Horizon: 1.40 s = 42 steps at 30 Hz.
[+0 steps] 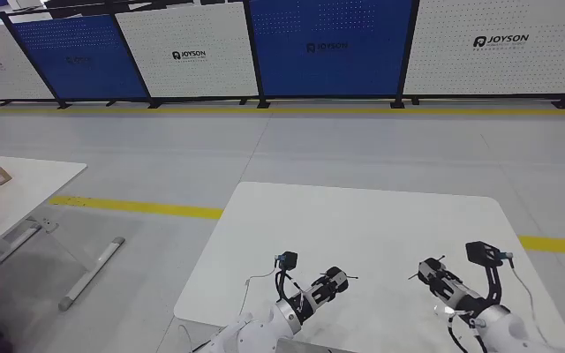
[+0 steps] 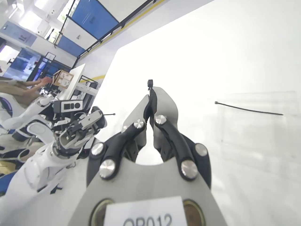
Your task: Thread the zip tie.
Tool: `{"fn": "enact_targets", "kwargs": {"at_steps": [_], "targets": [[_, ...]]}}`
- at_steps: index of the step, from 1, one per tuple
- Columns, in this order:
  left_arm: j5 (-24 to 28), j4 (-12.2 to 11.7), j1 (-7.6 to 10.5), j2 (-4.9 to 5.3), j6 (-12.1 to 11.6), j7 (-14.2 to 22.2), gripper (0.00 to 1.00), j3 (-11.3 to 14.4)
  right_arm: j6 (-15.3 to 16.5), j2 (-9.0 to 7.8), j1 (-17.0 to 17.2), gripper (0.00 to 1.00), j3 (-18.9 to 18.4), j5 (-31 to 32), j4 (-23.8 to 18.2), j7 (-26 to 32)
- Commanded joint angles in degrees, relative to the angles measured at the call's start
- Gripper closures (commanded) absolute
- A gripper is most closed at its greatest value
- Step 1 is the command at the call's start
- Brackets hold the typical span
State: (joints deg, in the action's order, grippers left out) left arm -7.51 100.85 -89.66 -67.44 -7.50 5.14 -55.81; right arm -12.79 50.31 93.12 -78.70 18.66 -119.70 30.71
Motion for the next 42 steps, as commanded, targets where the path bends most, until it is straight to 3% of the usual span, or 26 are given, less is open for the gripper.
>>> {"fn": "enact_targets", "kwargs": {"at_steps": [1, 7, 13, 17, 21, 29, 38, 42], "targets": [[0.0, 0.0, 0.00, 0.00, 0.0, 0.0, 1.00, 0.0, 0.4, 0.17, -1.1, 1.00, 1.3, 0.4, 0.0, 1.3], [0.0, 0.0, 0.00, 0.00, 0.0, 0.0, 1.00, 0.0, 0.1, 1.07, -6.0, 1.00, 5.5, -0.3, 2.0, 3.2], [0.0, 0.0, 0.00, 0.00, 0.0, 0.0, 1.00, 0.0, 0.0, 1.13, -6.2, 1.00, 5.6, -0.6, 2.2, 3.2], [6.9, -0.8, 1.34, 0.02, 0.5, 7.6, 1.00, 0.1, 0.0, 1.13, -6.2, 1.00, 5.6, -0.6, 2.2, 3.2], [10.2, -1.3, 2.32, 0.11, 1.7, 12.0, 1.00, 0.0, 0.0, 1.13, -6.2, 1.00, 5.6, -0.6, 2.2, 3.2], [10.7, -1.5, 2.45, 0.10, 1.9, 12.3, 1.00, 0.0, 0.0, 1.15, -6.2, 1.00, 5.6, -0.6, 2.3, 3.0], [10.7, -1.5, 2.45, 0.10, 1.9, 12.3, 1.00, 0.0, 0.6, 1.76, -2.8, 1.00, 7.4, 2.4, 0.2, -1.8], [10.7, -1.5, 2.45, 0.10, 1.9, 12.3, 1.00, 0.0, -1.3, 2.08, -2.6, 1.00, 9.1, 4.7, -0.4, -2.8]]}}
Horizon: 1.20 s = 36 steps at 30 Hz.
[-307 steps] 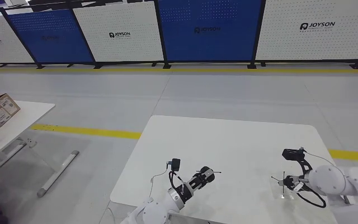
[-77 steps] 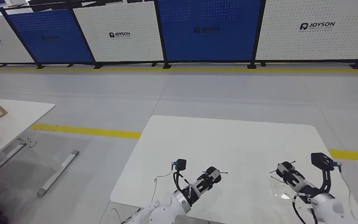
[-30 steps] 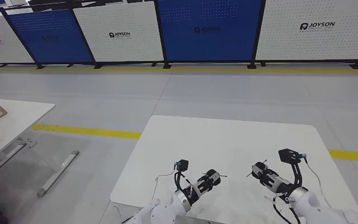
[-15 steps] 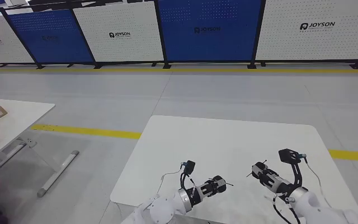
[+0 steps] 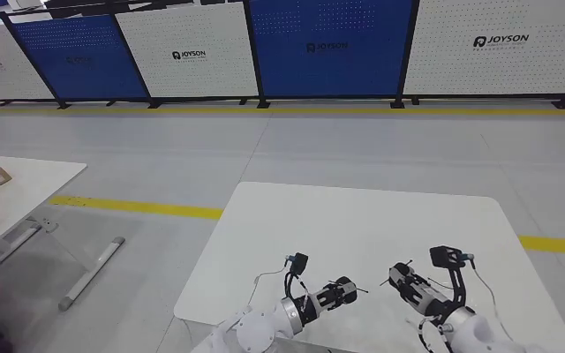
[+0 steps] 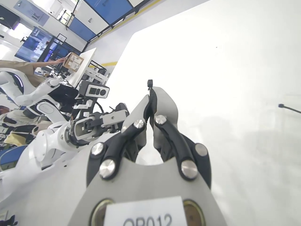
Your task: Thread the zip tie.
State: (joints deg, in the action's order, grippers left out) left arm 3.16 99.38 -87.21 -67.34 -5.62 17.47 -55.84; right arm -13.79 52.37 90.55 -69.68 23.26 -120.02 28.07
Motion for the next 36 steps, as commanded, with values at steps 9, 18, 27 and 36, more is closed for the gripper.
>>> {"fn": "enact_targets", "kwargs": {"at_steps": [9, 18, 27, 36], "targets": [[-4.7, 0.5, 0.50, -0.24, 0.5, -5.1, 1.00, 0.9, -0.3, 0.03, 0.0, 1.00, 0.1, 0.1, 0.0, -0.1], [-4.6, 0.4, 0.68, -0.40, 0.5, -5.5, 1.00, 1.6, -0.3, 0.03, 0.0, 1.00, 0.1, 0.1, 0.0, -0.1], [-4.6, 0.4, 0.68, -0.40, 0.5, -5.5, 1.00, 1.6, 0.9, 0.75, -0.8, 1.00, 2.2, 0.3, 1.4, -0.1], [-4.6, 0.4, 0.68, -0.40, 0.5, -5.5, 1.00, 1.6, 0.6, 0.84, -0.7, 1.00, 2.2, 0.4, 1.4, -0.6]]}}
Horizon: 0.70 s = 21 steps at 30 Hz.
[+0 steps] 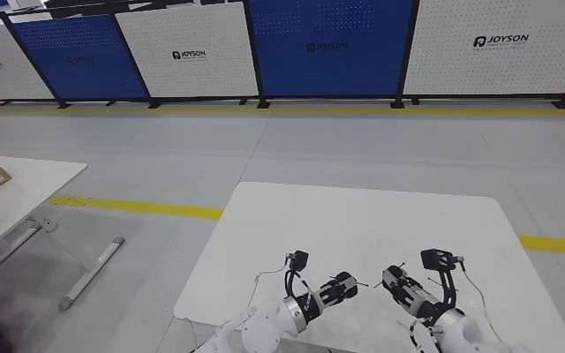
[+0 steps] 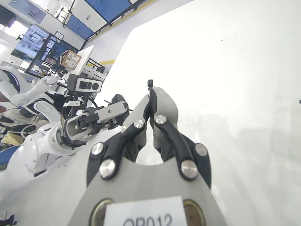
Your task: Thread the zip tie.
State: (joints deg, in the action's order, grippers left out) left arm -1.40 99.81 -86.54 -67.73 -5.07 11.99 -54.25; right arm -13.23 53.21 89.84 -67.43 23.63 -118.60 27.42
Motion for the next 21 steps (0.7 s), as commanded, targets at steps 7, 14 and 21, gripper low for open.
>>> {"fn": "enact_targets", "kwargs": {"at_steps": [7, 14, 21], "targets": [[0.0, 0.0, 0.00, 0.00, 0.0, 0.0, 1.00, 0.0, -0.7, 0.75, -0.6, 1.00, 2.3, 1.9, 1.4, -2.4], [0.0, 0.0, 0.00, 0.00, 0.0, 0.0, 1.00, 0.0, -1.1, 1.12, -1.1, 1.00, 2.9, 1.8, 1.8, -3.2], [0.0, 0.0, 0.00, 0.00, 0.0, 0.0, 1.00, 0.0, -0.3, 1.34, -0.5, 1.00, 2.3, 1.6, 2.0, -4.5]]}}
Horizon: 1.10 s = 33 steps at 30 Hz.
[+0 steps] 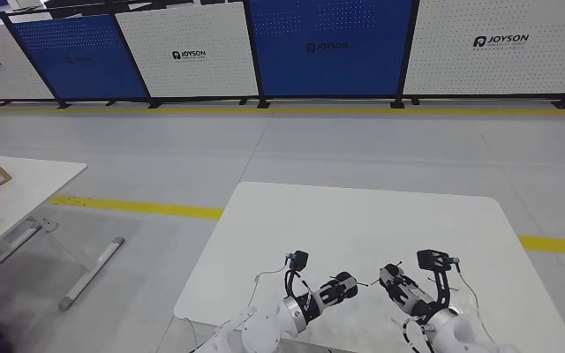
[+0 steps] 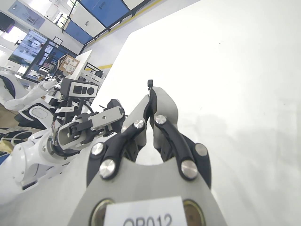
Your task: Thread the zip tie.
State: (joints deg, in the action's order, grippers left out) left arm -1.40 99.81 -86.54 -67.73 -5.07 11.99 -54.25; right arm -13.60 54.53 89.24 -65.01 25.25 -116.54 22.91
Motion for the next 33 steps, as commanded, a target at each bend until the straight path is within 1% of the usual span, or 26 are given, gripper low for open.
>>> {"fn": "enact_targets", "kwargs": {"at_steps": [1, 12, 17, 24, 33], "targets": [[0.0, 0.0, 0.00, 0.00, 0.0, 0.0, 1.00, 0.0, 0.3, 0.06, 0.3, 1.00, -0.3, -0.1, -0.1, 0.0], [0.0, 0.0, 0.00, 0.00, 0.0, 0.0, 1.00, 0.0, 1.6, 0.44, 1.5, 1.00, -1.3, 0.6, -0.9, 0.6], [0.0, 0.0, 0.00, 0.00, 0.0, 0.0, 1.00, 0.0, 1.3, 0.64, 1.7, 1.00, -1.4, 1.4, -1.0, 1.0], [0.0, 0.0, 0.00, 0.00, 0.0, 0.0, 1.00, 0.0, 0.8, 1.12, 1.0, 1.00, -0.8, 2.2, -0.6, 1.6], [0.0, 0.0, 0.00, 0.00, 0.0, 0.0, 1.00, 0.0, 1.8, 1.36, 2.0, 1.00, -2.1, 2.1, -1.4, 1.9]]}}
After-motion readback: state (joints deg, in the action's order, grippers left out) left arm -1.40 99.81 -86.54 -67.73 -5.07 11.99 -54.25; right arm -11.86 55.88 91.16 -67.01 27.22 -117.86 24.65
